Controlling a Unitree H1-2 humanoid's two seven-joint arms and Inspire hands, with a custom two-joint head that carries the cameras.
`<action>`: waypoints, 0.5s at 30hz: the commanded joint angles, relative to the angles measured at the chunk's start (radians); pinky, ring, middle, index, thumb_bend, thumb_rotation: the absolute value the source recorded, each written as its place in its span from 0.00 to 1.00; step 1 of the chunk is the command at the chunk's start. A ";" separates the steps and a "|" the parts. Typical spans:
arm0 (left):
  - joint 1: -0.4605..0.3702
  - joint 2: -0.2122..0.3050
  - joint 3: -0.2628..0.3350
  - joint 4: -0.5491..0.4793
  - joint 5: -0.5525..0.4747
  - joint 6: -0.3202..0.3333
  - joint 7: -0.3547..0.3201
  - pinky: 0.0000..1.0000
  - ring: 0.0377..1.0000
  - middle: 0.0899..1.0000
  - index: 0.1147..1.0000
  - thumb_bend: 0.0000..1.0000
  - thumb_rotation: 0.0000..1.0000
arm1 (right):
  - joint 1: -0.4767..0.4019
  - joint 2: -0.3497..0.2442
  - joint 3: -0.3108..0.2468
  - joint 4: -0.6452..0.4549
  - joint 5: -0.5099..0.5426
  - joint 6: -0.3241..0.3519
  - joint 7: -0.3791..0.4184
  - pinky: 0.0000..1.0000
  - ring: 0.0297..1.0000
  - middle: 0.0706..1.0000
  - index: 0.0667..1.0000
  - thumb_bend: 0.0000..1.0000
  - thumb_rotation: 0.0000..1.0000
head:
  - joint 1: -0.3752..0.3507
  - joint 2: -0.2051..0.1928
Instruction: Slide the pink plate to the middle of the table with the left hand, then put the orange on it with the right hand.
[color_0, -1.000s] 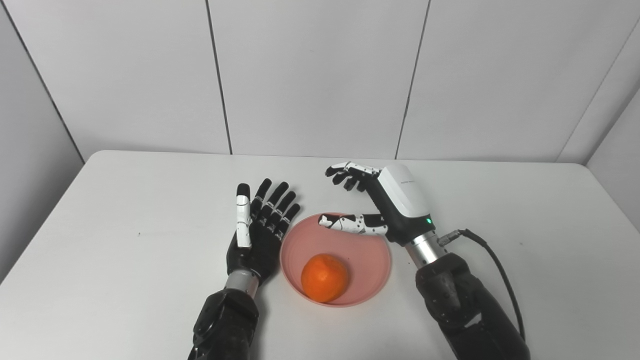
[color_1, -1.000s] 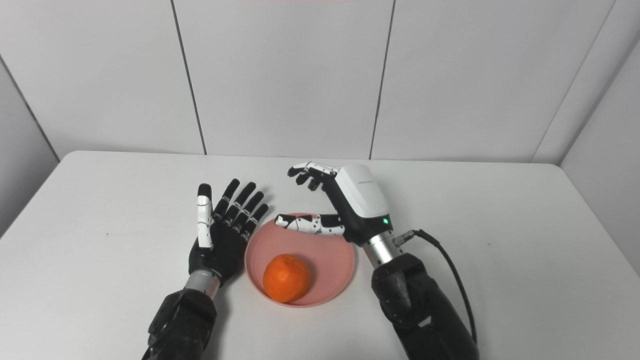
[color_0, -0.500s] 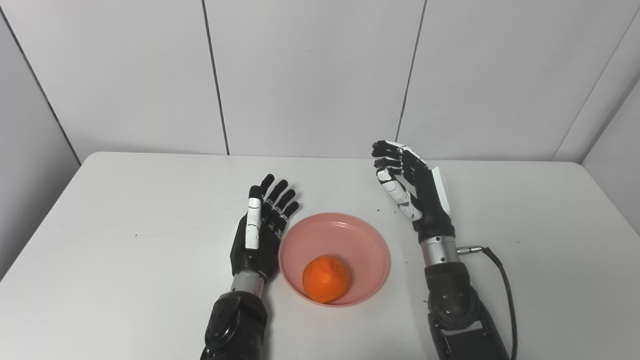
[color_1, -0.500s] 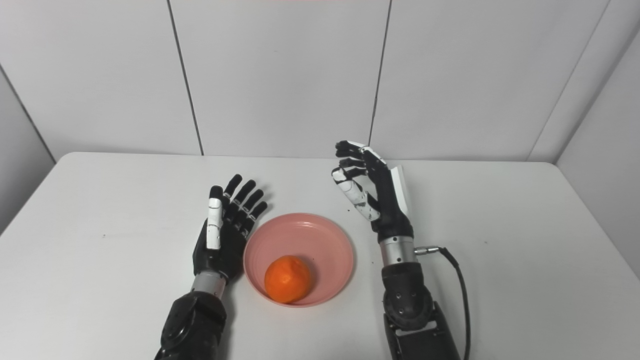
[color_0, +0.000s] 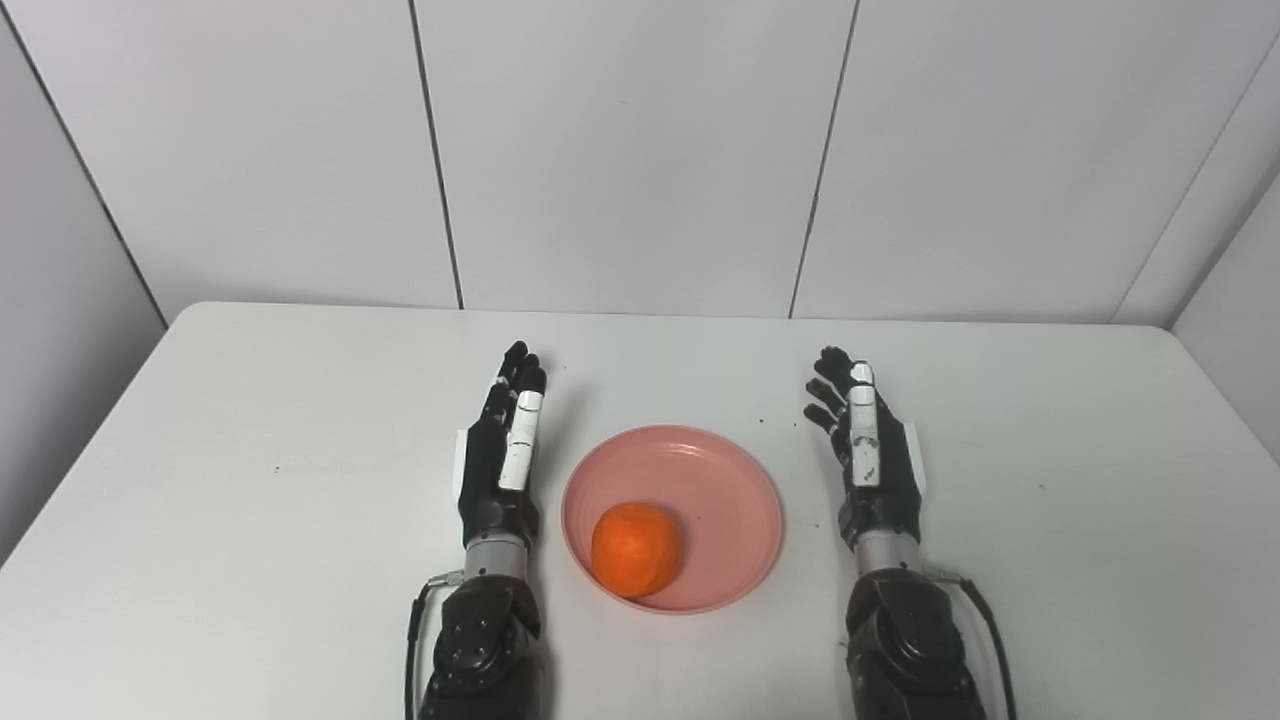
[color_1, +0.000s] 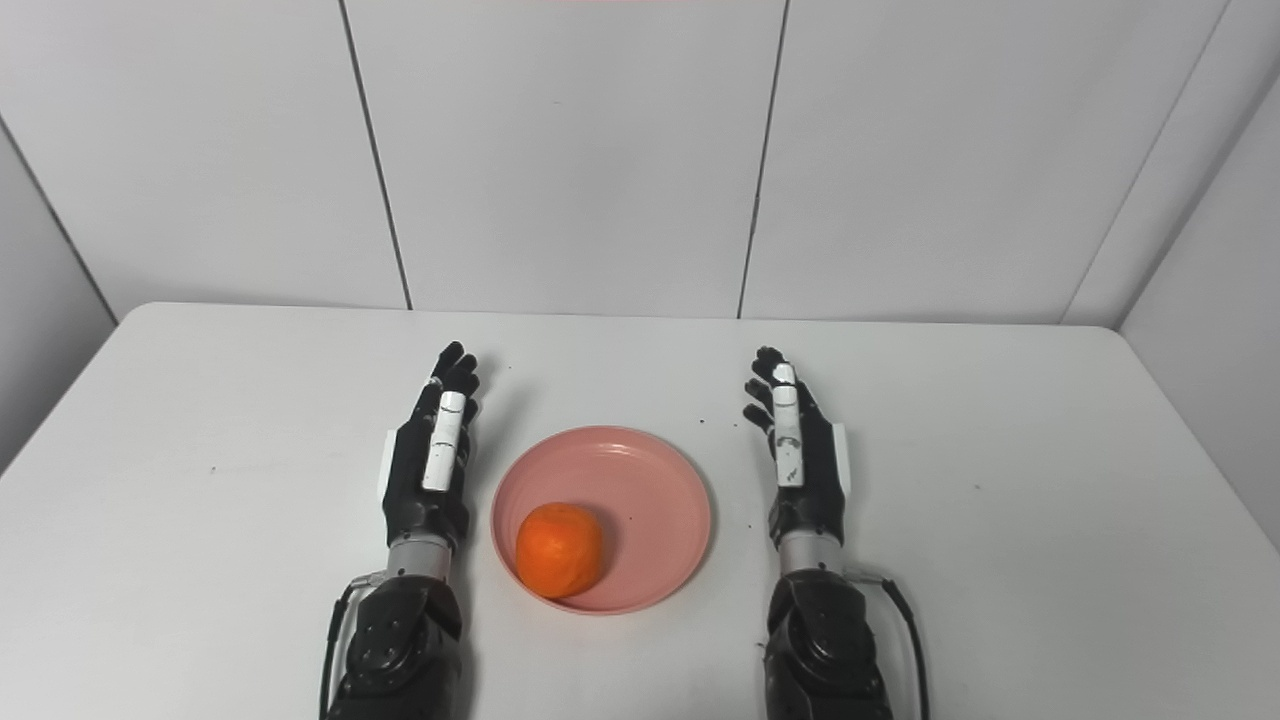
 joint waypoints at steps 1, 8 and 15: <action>0.041 0.029 -0.006 0.017 0.048 0.046 0.022 1.00 1.00 0.95 0.91 0.82 0.77 | -0.012 0.019 -0.016 -0.001 0.050 0.047 0.006 0.91 0.90 0.89 0.86 0.75 0.97 | 0.002 -0.001; 0.042 0.072 -0.046 -0.058 0.070 0.203 -0.037 1.00 1.00 1.00 0.99 0.82 0.87 | 0.013 0.000 0.018 0.025 0.034 0.064 0.031 1.00 0.99 0.97 0.95 0.77 1.00 | -0.002 0.002; 0.030 0.083 -0.050 -0.081 0.048 0.284 -0.085 1.00 1.00 1.00 1.00 0.84 0.88 | 0.029 -0.001 0.037 0.051 0.023 0.026 0.052 1.00 1.00 1.00 1.00 0.75 1.00 | -0.004 0.003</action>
